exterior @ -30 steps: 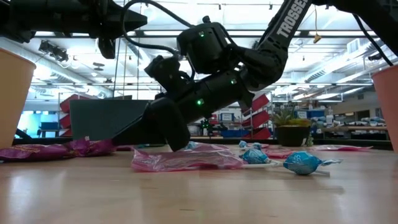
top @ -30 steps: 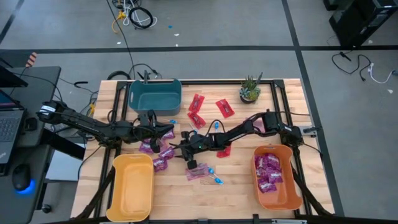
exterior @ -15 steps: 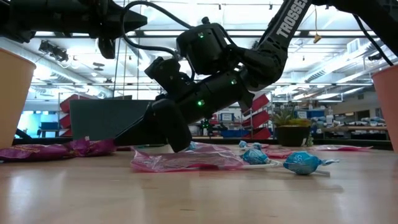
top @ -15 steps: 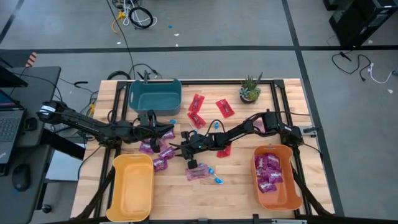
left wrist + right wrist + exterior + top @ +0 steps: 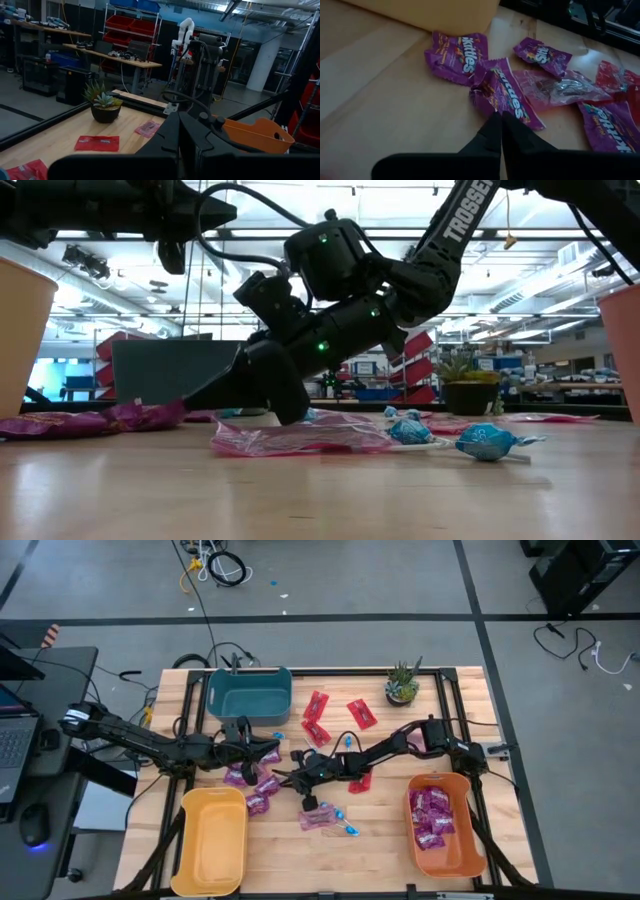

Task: Sort candy
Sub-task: Put the purple candy into the orange bin

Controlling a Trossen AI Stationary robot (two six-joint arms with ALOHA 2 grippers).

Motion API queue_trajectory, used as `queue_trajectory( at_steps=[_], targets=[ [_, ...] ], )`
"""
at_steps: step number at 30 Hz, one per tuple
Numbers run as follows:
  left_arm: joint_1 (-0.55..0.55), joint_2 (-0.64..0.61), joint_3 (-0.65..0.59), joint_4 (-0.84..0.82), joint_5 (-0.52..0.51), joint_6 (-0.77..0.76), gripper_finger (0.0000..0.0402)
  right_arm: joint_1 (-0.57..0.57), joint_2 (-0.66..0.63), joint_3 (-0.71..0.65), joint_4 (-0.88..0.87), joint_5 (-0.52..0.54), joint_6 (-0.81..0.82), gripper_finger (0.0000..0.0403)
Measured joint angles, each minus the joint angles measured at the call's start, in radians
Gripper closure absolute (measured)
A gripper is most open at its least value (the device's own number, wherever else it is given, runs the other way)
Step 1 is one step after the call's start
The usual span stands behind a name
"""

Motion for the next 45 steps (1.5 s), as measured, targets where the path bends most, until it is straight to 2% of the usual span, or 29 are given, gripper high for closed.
queue_trajectory(
  at_steps=[6,13,17,24,30,33,38,41,45],
  targets=[
    [0.0,0.0,0.0,0.0,0.0,-0.006,0.0396,0.0,-0.009,0.0,-0.049,0.0,0.008,0.0403],
    [0.0,0.0,0.0,0.0,0.0,-0.007,0.0396,0.0,-0.075,0.0,-0.259,0.001,-0.011,0.0403],
    [0.0,0.0,0.0,0.0,0.0,-0.007,0.0396,0.001,-0.105,0.0,-0.321,0.002,-0.025,0.0403],
    [0.0,0.0,0.0,0.0,0.0,-0.007,0.0396,0.002,-0.174,0.0,-0.367,0.004,-0.037,0.0403],
    [0.0,0.0,0.0,-0.001,0.0,-0.003,0.0396,0.016,-0.18,0.0,-0.363,0.004,-0.041,0.0398],
    [0.0,0.0,0.0,0.0,0.0,-0.002,0.0396,0.031,-0.18,0.0,-0.315,0.004,-0.072,0.0379],
    [0.0,0.0,0.0,-0.001,0.0,0.0,0.0396,0.038,-0.17,0.001,-0.184,0.005,-0.074,0.0322],
    [0.0,0.0,0.0,-0.001,0.0,0.0,0.0396,0.039,-0.13,0.002,-0.099,0.046,-0.046,0.029],
    [0.0,0.0,0.0,-0.009,0.0,0.0,0.0396,0.04,-0.088,-0.001,-0.085,0.091,-0.023,0.026]
  ],
)
